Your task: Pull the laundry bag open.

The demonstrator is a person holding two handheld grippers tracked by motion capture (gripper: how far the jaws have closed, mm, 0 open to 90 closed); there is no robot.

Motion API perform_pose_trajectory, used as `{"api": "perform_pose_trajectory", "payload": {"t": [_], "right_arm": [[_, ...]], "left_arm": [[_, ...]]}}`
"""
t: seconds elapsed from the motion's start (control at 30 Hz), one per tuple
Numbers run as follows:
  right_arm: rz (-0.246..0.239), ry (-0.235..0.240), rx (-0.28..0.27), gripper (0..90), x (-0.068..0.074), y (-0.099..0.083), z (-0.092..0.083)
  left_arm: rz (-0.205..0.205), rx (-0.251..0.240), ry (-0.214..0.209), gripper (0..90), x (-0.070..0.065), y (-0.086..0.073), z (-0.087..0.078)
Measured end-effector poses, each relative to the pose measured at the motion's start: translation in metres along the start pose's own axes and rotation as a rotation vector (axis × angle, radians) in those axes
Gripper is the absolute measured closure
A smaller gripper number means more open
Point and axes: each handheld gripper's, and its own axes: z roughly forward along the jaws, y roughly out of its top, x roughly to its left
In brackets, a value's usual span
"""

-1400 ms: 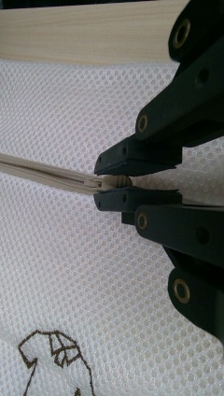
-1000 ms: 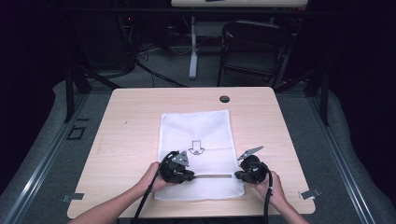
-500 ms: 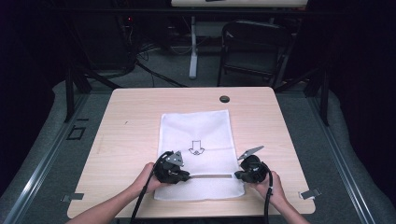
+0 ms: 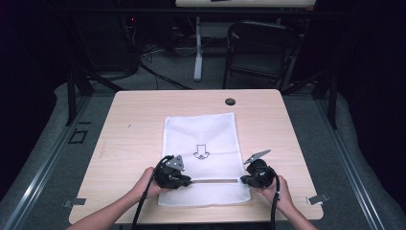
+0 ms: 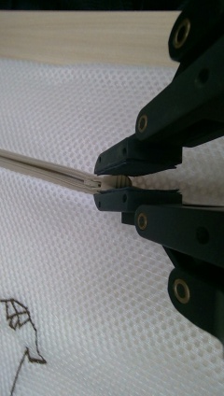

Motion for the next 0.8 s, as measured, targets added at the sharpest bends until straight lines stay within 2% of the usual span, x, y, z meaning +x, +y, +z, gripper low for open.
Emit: {"api": "perform_pose_trajectory", "payload": {"t": [0.2, 0.3, 0.43, 0.8], "right_arm": [[0.007, 0.005, -0.015, 90.0, 0.000, 0.000, 0.001], [0.002, 0.001, 0.000, 90.0, 0.000, 0.000, 0.000], [0.005, -0.001, -0.004, 90.0, 0.001, 0.000, 0.000], [0.005, -0.001, -0.005, 90.0, 0.000, 0.000, 0.000]], "left_arm": [[-0.003, -0.004, 0.001, 81.6, 0.000, -0.001, -0.003], [-0.002, 0.002, 0.005, 81.6, 0.000, -0.003, -0.005], [-0.008, -0.012, 0.009, 81.6, 0.000, -0.005, -0.009], [0.001, -0.001, 0.018, 81.7, 0.000, -0.008, -0.014]]}}
